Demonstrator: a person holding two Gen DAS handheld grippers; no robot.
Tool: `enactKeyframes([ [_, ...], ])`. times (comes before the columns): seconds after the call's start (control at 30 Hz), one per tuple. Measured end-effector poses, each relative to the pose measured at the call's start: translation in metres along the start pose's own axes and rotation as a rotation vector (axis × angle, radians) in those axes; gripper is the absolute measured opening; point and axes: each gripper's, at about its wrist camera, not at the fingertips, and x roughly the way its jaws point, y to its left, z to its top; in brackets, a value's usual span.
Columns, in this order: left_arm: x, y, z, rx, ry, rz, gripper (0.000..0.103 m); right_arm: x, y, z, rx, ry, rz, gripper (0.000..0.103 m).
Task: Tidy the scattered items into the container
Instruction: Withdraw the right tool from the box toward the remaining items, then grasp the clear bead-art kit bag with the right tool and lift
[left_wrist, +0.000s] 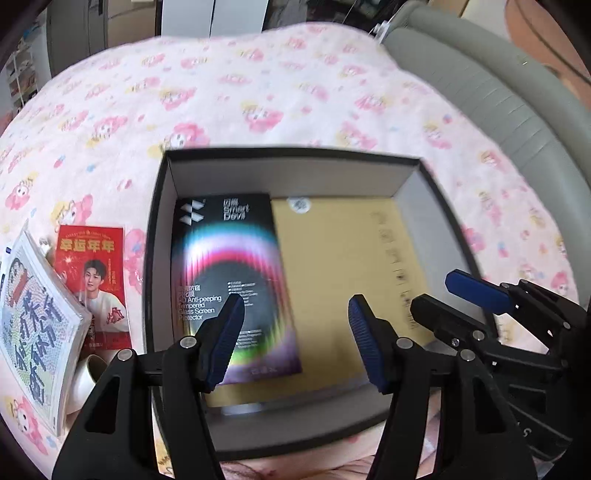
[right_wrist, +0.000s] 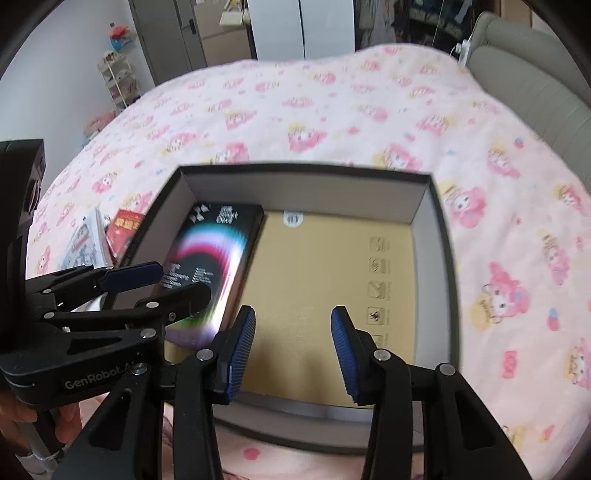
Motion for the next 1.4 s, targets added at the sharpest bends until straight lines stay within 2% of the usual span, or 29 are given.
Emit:
enactKeyframes([
  [0.1,-0.02,-0.006,-0.006,-0.007,-0.028,-0.018,0.06,-0.024,0.007,-0.005,-0.009,-0.039,-0.011,0.039],
  [0.33,-0.102,-0.013,-0.027,0.03,-0.152,0.016,0.06,-0.093,0.034,-0.014,-0.045,-0.16,-0.017,0.039],
  [0.5,-0.149,-0.015,-0.042,0.043,-0.221,0.075,0.06,-0.14,0.058,-0.025,-0.057,-0.238,0.033,0.039],
  [0.67,-0.181,-0.01,-0.058,0.042,-0.271,0.132,0.06,-0.164,0.079,-0.033,-0.066,-0.281,0.089,0.039],
  [1.07,-0.218,0.045,-0.093,-0.044,-0.307,0.209,0.06,-0.163,0.146,-0.039,-0.166,-0.272,0.195,0.039],
  [1.4,-0.251,0.127,-0.119,-0.205,-0.341,0.308,0.06,-0.144,0.229,-0.024,-0.325,-0.253,0.317,0.039],
])
